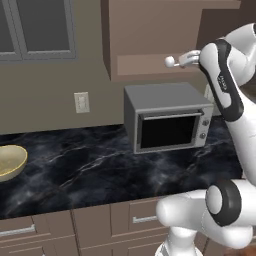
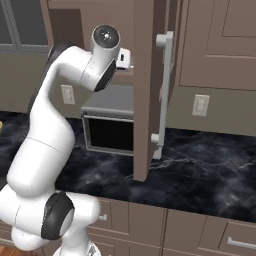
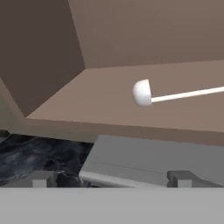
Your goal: Open the cabinet and move the ladle to the pot. Then close the cabinet.
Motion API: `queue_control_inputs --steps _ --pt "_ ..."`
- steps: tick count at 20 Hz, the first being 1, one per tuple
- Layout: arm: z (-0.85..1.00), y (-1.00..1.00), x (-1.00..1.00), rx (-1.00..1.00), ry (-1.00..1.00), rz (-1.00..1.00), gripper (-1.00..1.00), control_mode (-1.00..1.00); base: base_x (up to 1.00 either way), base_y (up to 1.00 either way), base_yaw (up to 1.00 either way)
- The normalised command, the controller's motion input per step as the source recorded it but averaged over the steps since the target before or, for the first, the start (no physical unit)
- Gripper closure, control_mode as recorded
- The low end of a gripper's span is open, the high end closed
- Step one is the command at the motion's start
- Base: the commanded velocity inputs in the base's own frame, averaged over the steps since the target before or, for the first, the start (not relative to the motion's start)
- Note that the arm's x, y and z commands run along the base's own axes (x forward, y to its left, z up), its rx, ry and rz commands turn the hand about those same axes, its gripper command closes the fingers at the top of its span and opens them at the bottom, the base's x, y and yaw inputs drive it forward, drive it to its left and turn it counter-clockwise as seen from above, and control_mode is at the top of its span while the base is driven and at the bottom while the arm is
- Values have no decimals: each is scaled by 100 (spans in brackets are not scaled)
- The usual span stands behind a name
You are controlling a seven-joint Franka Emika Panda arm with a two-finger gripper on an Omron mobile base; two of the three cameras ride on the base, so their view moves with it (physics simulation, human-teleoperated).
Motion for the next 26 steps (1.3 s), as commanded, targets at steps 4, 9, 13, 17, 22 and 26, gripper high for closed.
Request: queue_control_inputs --steps 4,9,13,17,22,26 --pt "0 3 51 0 0 4 -100 -100 0 0 0" --pt "0 7 57 0 1 2 -100 -100 0 0 0" --pt "-5 3 57 0 3 0 -100 -100 0 0 0" --pt "-6 0 46 -1 0 0 -100 -100 0 0 0" --pt "-7 0 40 0 0 0 -100 -100 0 0 0" --pt "-21 0 30 0 1 0 -100 -100 0 0 0"
